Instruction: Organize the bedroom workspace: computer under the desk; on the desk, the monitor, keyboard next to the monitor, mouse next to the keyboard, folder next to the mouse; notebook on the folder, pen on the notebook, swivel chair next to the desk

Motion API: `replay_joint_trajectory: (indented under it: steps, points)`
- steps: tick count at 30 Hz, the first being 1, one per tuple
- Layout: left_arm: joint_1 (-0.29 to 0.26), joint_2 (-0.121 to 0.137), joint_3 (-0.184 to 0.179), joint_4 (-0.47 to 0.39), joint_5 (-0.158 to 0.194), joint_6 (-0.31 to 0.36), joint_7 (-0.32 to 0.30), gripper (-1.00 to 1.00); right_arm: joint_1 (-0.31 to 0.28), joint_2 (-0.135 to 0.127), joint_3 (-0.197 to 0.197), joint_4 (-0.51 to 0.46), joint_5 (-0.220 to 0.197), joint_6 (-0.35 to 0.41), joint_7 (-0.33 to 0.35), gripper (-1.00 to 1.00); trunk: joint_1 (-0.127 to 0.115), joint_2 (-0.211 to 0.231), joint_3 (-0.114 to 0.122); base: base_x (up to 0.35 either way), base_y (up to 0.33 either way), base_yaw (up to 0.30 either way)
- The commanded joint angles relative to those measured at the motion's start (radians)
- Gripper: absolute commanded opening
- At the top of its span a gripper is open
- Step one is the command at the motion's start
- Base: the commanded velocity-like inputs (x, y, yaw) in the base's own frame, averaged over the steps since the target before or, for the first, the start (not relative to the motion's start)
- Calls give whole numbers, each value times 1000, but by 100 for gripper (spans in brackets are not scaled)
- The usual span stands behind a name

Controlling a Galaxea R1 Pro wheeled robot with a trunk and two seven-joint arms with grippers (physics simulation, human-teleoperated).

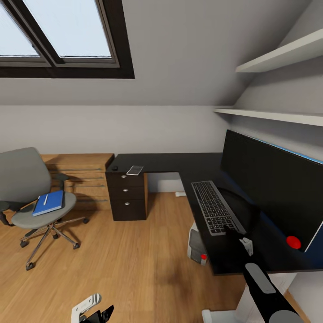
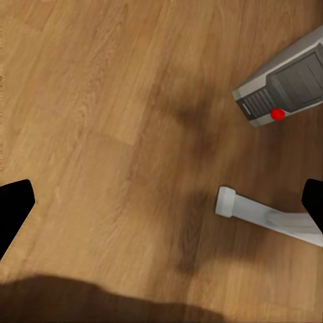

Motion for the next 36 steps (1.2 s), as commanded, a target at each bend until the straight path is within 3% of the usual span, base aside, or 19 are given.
replay_joint_trajectory:
  steps: [1,29,36]
  points:
    - [0,1,-2,-1,10,2,9,100,-1,0,-2,0,-11,7,6,-100,0,-1,-1,0,192,0]
    - [0,1,-4,-1,12,2,10,100,-1,-1,-3,0,-12,7,7,-100,0,-1,-1,-26,29,0]
    - [0,-2,-3,-1,8,2,16,100,-1,-2,-5,0,-14,8,15,-100,27,-50,-23,0,0,0]
